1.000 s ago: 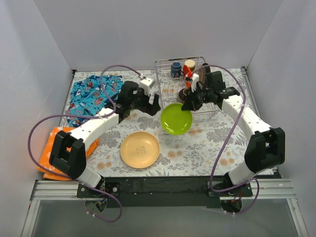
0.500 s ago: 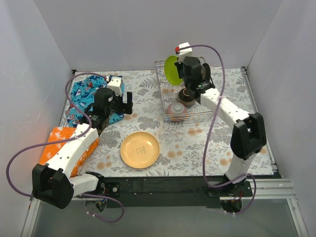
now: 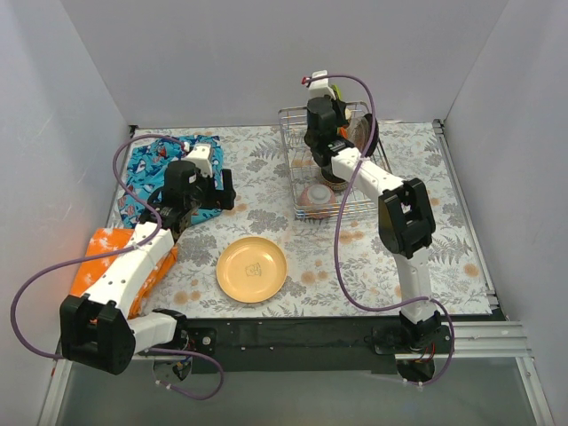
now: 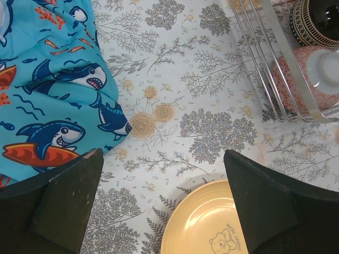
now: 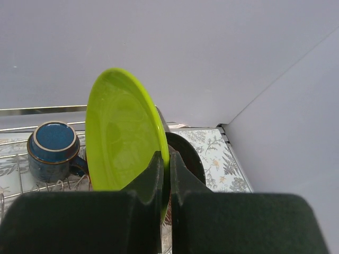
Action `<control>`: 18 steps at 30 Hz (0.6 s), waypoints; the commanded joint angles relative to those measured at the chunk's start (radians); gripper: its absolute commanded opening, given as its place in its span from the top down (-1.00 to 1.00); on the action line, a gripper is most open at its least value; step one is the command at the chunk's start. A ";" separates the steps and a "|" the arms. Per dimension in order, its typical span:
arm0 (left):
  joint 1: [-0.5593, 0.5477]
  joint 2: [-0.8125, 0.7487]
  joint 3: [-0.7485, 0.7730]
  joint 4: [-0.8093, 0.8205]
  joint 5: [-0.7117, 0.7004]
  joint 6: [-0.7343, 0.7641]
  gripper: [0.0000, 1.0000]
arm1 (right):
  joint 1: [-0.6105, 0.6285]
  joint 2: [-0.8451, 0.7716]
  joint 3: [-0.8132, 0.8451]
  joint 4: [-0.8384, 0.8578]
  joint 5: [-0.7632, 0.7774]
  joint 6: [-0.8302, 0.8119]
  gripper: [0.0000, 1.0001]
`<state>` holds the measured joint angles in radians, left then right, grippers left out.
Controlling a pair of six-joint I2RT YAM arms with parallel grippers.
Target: Load the mixed dishes into the dish rack
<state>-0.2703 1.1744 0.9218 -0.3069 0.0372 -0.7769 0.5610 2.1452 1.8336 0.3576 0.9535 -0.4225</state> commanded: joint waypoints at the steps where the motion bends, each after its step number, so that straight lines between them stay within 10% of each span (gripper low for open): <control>1: 0.020 -0.024 -0.021 0.017 0.021 -0.018 -0.96 | 0.002 -0.036 -0.003 0.098 0.042 -0.027 0.97; 18: 0.039 -0.018 -0.066 0.029 0.049 -0.028 -0.96 | -0.004 -0.007 0.006 -0.252 -0.087 0.201 0.97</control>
<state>-0.2409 1.1740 0.8719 -0.2916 0.0662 -0.8021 0.5610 2.1422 1.7897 0.1478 0.8948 -0.2958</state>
